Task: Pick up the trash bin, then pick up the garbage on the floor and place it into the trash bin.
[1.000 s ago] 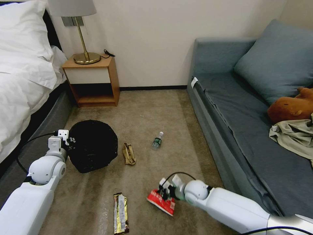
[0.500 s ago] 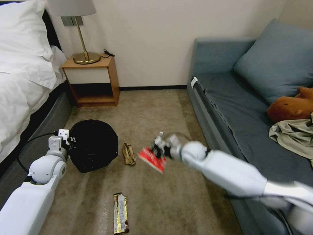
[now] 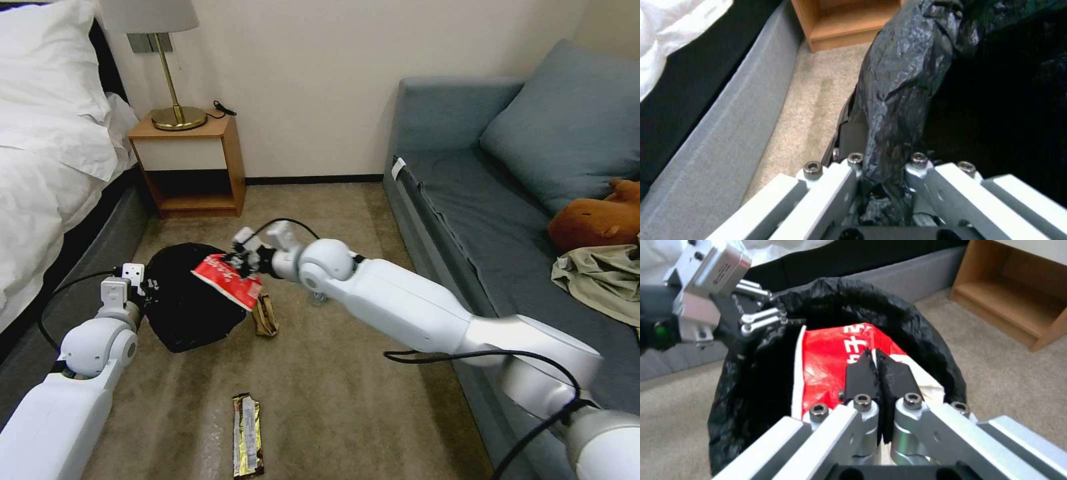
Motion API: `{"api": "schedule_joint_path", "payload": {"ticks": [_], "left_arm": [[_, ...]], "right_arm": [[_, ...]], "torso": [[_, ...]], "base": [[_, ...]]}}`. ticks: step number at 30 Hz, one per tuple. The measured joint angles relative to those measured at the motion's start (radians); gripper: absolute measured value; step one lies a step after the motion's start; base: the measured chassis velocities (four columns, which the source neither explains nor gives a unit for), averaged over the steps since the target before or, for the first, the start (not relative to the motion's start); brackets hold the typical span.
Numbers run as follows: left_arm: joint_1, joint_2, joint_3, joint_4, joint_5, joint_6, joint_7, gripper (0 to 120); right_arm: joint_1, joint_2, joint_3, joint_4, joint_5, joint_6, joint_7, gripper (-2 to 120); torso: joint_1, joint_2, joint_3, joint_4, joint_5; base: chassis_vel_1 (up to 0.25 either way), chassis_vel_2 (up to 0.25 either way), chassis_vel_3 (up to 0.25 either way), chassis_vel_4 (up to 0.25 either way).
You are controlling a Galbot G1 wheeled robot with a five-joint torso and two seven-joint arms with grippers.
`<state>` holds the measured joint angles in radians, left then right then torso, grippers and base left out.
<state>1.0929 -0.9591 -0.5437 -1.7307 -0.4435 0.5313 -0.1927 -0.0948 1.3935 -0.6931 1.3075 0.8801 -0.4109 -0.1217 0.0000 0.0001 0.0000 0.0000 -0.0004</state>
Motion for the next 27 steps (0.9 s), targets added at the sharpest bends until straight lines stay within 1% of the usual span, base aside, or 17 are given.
{"api": "schedule_joint_path", "payload": {"ticks": [7,10,18,19,20,22,23,24,25,26,27], "left_arm": [[0.009,0.001,0.0,-0.006,-0.006,-0.002,0.0,2],[0.011,0.002,0.0,-0.016,-0.007,-0.002,0.001,2],[0.006,0.003,0.003,-0.019,-0.012,0.001,0.002,2],[0.005,0.003,0.005,-0.018,-0.013,0.001,0.002,2],[0.005,0.003,0.005,-0.018,-0.013,0.001,0.002,2],[0.002,0.002,0.007,-0.015,-0.014,0.002,0.002,2],[0.002,0.002,0.007,-0.015,-0.014,0.002,0.002,2],[0.001,0.002,0.007,-0.014,-0.014,0.002,0.003,2],[0.0,0.002,0.008,-0.013,-0.014,0.002,0.003,2],[0.0,0.002,0.008,-0.013,-0.014,0.002,0.003,2],[0.0,0.002,0.008,-0.012,-0.014,0.002,0.003,2]], "right_arm": [[0.008,0.047,-0.011,-0.084,-0.021,0.016,-0.005,0],[0.002,0.084,-0.003,-0.149,-0.046,0.032,-0.014,0],[-0.01,0.109,-0.004,-0.193,-0.066,0.05,-0.018,0],[-0.013,0.11,-0.004,-0.195,-0.069,0.051,-0.017,3],[-0.013,0.11,-0.004,-0.195,-0.069,0.051,-0.017,3],[-0.014,0.113,-0.006,-0.195,-0.071,0.053,-0.015,14],[-0.014,0.113,-0.006,-0.195,-0.071,0.053,-0.015,14],[-0.014,0.114,-0.006,-0.195,-0.072,0.053,-0.013,21],[-0.014,0.116,-0.005,-0.194,-0.072,0.054,-0.011,25],[-0.014,0.116,-0.005,-0.194,-0.072,0.054,-0.011,25],[-0.013,0.117,-0.004,-0.192,-0.072,0.054,-0.008,33]], "torso": [[0.0,0.0,0.0,-0.0001,0.0001],[0.0,0.0,0.0,0.0,0.0002],[0.0,0.0,0.0,-0.0001,0.0003],[0.0,0.0,0.0,-0.0001,0.0003],[0.0,0.0,0.0,-0.0001,0.0003],[0.0,0.0,0.0,-0.0001,0.0004],[0.0,0.0,0.0,-0.0001,0.0004],[0.0,0.0,0.0,-0.0001,0.0004],[0.0,0.0,0.0,-0.0001,0.0004],[0.0,0.0,0.0,-0.0001,0.0004],[0.0,0.0,0.0,-0.0001,0.0004]], "base": [[0.0,0.0,0.0,0.0],[0.0,0.0,0.0,0.0],[0.0,0.0,0.0,0.0],[0.0,0.0,0.0,0.0],[0.0,0.0,0.0,0.0],[0.0,0.0,0.0,0.0],[0.0,0.0,0.0,0.0],[0.0,0.0,0.0,0.0],[0.0,0.0,0.0,0.0],[0.0,0.0,0.0,0.0],[0.0,0.0,0.0,0.0]]}}
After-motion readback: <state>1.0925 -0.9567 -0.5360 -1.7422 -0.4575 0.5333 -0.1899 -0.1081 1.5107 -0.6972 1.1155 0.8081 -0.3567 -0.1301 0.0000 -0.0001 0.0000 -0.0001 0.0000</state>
